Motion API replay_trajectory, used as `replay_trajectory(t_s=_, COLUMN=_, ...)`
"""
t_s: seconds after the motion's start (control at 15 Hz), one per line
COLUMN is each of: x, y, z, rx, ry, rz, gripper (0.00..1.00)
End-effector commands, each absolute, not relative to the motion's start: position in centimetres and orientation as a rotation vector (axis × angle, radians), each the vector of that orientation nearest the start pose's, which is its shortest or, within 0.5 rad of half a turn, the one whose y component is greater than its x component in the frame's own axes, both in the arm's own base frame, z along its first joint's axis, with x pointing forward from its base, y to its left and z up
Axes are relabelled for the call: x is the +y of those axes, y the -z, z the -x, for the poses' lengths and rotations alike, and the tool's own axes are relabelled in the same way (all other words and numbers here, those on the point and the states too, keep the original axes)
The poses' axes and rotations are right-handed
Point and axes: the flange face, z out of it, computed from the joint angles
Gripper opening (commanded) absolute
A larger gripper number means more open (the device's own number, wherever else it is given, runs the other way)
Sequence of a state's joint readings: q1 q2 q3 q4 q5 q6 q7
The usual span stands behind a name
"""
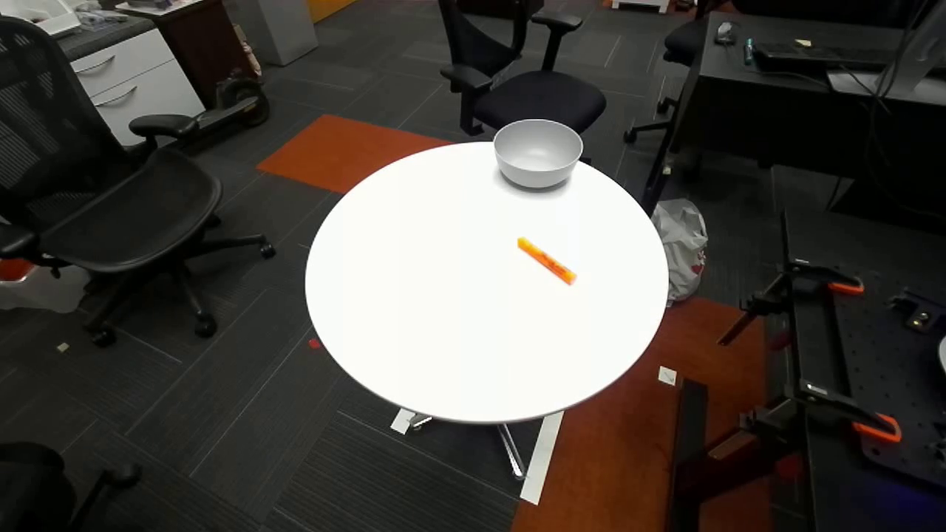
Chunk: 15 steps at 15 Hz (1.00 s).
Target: Put the marker in the bowl
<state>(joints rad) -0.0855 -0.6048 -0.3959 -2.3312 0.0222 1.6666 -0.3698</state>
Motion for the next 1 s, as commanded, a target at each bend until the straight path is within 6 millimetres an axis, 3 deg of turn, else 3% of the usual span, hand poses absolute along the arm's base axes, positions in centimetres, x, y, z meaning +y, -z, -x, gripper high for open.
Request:
replay_trajectory(t_s=0.0, x=-16.7, y=-50.8, z=-34.3, rx=0.047, ry=0.002, rz=2.886, gripper=1.0)
replay_trajectory(t_s=0.4, x=-12.4, y=-43.8, z=-39.6, rx=0.105, ry=0.021, rz=2.949, gripper=1.0)
replay_trajectory(t_s=0.93, x=-8.8, y=-33.6, z=-46.6, rx=0.216, ry=-0.038, rz=3.001, gripper=1.0)
